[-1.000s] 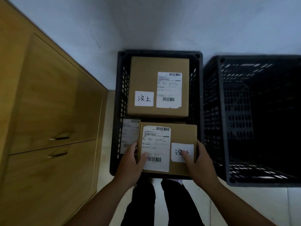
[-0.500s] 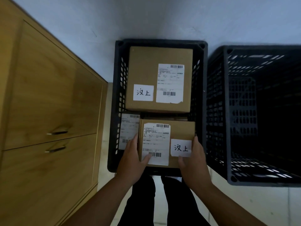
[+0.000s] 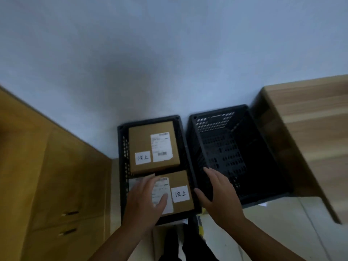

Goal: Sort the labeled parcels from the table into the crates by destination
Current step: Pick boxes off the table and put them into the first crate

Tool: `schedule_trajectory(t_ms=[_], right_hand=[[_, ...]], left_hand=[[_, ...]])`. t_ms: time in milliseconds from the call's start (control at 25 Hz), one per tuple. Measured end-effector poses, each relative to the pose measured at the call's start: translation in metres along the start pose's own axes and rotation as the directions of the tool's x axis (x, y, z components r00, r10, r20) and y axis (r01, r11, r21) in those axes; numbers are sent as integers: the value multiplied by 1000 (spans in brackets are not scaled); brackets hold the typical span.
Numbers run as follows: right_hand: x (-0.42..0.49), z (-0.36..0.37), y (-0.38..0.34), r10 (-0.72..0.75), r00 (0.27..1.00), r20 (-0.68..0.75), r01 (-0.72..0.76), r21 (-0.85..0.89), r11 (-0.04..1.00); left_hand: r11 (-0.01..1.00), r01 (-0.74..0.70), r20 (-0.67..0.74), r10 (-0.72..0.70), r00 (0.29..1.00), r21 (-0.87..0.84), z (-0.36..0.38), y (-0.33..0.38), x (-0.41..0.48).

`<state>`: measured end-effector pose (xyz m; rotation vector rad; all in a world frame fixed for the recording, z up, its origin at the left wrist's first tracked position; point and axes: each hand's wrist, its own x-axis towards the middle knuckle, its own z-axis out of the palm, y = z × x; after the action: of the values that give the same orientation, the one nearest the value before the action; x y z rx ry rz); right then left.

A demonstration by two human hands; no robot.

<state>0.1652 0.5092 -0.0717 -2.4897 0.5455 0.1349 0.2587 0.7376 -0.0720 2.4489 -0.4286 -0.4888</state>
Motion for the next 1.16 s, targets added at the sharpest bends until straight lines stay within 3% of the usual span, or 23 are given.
schedule_trajectory(t_ms=[80,240,360,640,880,1160], right_hand=[[-22,-35,-2,-51,990,-128,36,-116,993],[-64,-92,8,-30,937,-349,-29,-162,986],[-98,-126,26,53,884,-464,-119,-112,987],[-184,-191,87,223,701,-678,-228,83,970],[-242,-254,200,313,587,-747,-279,176,944],[-299,-329,340,362,575,-733,-333,194,923]], left_hand=[[984,-168,-51,171,984,67,-14,42,0],[944,-322,34,325,945,-69,-13,116,-7],[880,-469,93,474,875,-72,4,166,-16],[770,-608,282,637,717,-193,71,285,-43],[674,-715,316,730,605,-186,166,408,-81],[693,-679,391,710,585,-242,271,534,-122]])
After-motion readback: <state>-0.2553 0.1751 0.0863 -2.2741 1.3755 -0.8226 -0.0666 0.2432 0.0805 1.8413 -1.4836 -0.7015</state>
